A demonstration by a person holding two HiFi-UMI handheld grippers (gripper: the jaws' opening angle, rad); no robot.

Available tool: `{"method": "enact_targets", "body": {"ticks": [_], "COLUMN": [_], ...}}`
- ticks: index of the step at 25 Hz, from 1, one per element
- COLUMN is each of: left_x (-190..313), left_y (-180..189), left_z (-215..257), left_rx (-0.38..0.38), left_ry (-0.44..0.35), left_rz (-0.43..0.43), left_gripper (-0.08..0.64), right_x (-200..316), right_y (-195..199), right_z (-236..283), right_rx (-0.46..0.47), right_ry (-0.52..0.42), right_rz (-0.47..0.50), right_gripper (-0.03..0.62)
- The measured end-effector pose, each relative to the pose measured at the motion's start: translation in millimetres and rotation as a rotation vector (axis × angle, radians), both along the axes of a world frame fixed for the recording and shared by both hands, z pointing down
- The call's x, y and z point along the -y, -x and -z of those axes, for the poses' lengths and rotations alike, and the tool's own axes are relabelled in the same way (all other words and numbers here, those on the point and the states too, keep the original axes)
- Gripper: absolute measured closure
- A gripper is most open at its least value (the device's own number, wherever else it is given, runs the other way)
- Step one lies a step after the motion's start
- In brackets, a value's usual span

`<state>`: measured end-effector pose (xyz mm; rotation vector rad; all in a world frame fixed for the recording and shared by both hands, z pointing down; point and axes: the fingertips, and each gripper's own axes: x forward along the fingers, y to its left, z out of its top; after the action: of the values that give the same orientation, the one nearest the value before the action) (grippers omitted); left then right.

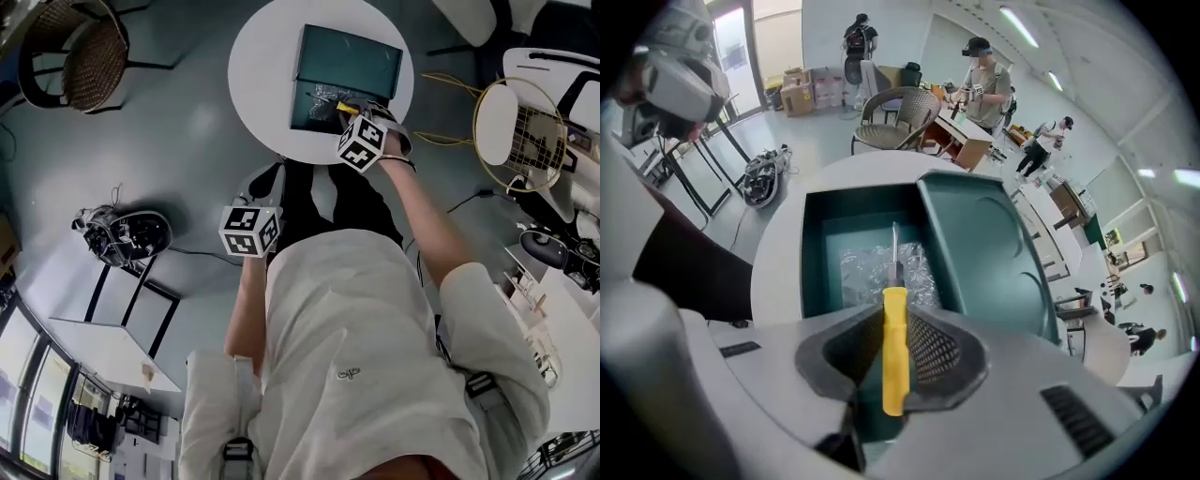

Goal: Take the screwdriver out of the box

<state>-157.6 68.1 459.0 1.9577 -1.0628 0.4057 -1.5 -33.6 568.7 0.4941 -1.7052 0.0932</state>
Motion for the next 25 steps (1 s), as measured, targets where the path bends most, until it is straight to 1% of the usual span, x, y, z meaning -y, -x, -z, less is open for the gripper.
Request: {"method": "enact_targets", "body": {"ticks": [4, 7, 10, 14, 16, 18, 22, 25], "left_x": [14, 25, 30, 29, 28, 27, 23, 15], "left_y": [-5, -17, -33, -65, -77, -88, -108, -123], "left_z": [18, 39, 63, 104, 125, 148, 189, 215], "left_rx": [-0.004, -0.008, -0.009, -0.028, -0.035, -0.036, -0.042, -0.051], "left_ry": [-0.043, -0.09, -0.145, -0.236, -0.28, -0.328, -0.426, -0.481], "left_rz": [-0.043, -0.066, -0.09, -0.123, -0.112, -0.089, -0.02, 0.015], "left_gripper": [0.546, 0.546, 0.546, 0.546, 0.546, 0.546, 0.546, 0.546], "right_x": [-9, -18, -28, -41, -44, -47, -49, -54], "right_y": [2, 1, -3, -21, -34, -48, -76, -95], "right_z": [40, 72, 109, 158, 184, 214, 276, 318], "right_rx": [0.076, 0.164, 0.312, 0.533, 0.637, 0.725, 0.908, 1.047], "right_ry": [-0.05, -0.094, -0.127, -0.153, -0.176, -0.21, -0.256, -0.274], "right_rz": [-0.048, -0.09, -0.175, -0.294, -0.35, -0.377, -0.386, -0.386], "right_gripper": [0.509, 0.511, 0.511, 0.511, 0.511, 0.511, 0.511, 0.511]}}
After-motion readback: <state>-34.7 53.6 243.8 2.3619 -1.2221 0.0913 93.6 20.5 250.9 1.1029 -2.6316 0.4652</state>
